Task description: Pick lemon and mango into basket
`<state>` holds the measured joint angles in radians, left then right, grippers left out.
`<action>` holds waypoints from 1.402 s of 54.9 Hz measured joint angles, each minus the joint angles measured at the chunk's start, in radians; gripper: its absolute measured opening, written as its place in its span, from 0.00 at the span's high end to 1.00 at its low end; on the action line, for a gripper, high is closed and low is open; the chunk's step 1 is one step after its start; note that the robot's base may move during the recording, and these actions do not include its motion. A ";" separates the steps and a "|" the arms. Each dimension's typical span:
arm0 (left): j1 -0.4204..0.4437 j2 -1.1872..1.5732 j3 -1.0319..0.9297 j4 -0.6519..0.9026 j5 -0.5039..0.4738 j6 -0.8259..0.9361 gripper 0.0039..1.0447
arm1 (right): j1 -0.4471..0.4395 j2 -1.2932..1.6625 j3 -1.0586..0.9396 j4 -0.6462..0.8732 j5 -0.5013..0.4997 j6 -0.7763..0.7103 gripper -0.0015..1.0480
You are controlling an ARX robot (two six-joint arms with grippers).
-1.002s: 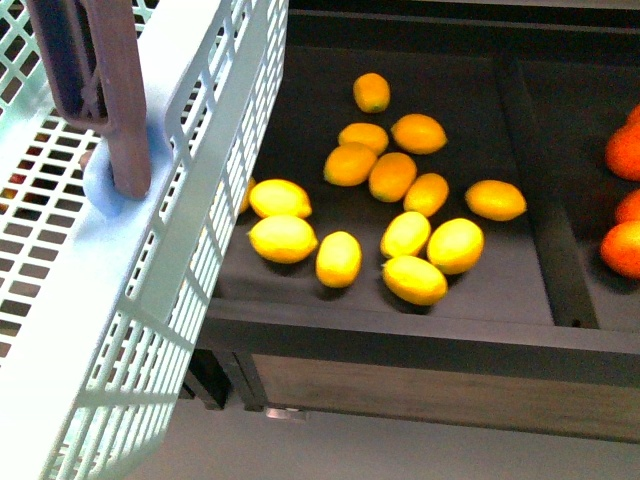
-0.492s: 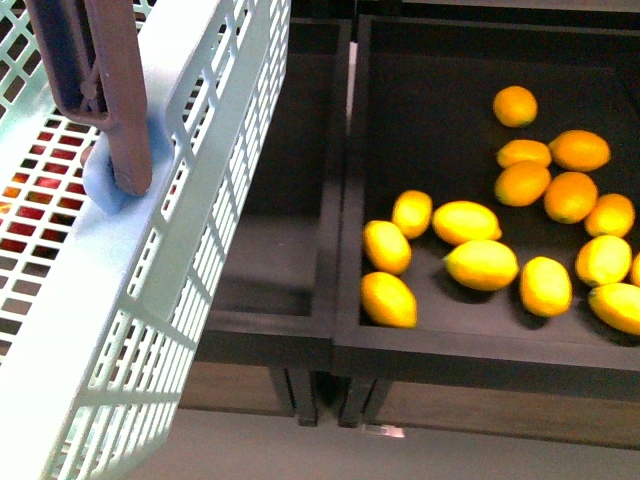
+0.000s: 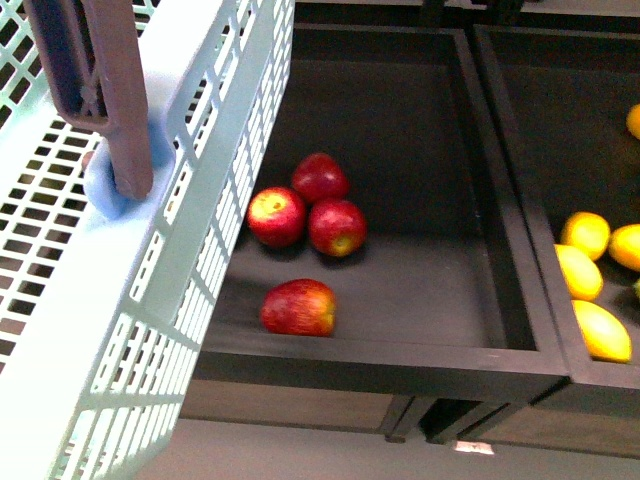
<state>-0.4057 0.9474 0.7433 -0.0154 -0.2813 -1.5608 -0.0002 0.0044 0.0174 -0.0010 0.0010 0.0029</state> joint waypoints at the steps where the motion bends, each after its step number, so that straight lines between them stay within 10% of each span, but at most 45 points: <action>1: 0.000 0.000 0.000 0.000 0.000 0.000 0.96 | 0.000 0.000 0.000 0.000 0.000 0.000 0.08; 29: 0.005 0.002 0.006 -0.022 0.015 0.026 0.96 | 0.000 0.000 0.000 0.000 -0.005 0.000 0.08; 36: 0.001 0.103 0.137 -0.255 0.090 0.216 0.96 | 0.000 -0.001 0.000 0.000 -0.004 0.000 0.08; 48: -0.014 0.453 0.372 -0.146 0.144 0.441 0.96 | 0.000 -0.001 0.000 0.000 -0.003 0.000 0.08; 64: -0.192 0.872 0.839 -0.168 0.404 0.396 0.96 | 0.000 0.000 0.000 0.000 -0.003 0.000 0.08; 77: -0.283 0.912 0.863 -0.128 0.455 0.398 0.96 | 0.000 0.000 0.000 0.000 -0.003 0.000 0.08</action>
<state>-0.6888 1.8591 1.6058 -0.1436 0.1738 -1.1625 -0.0006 0.0040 0.0174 -0.0010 -0.0021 0.0029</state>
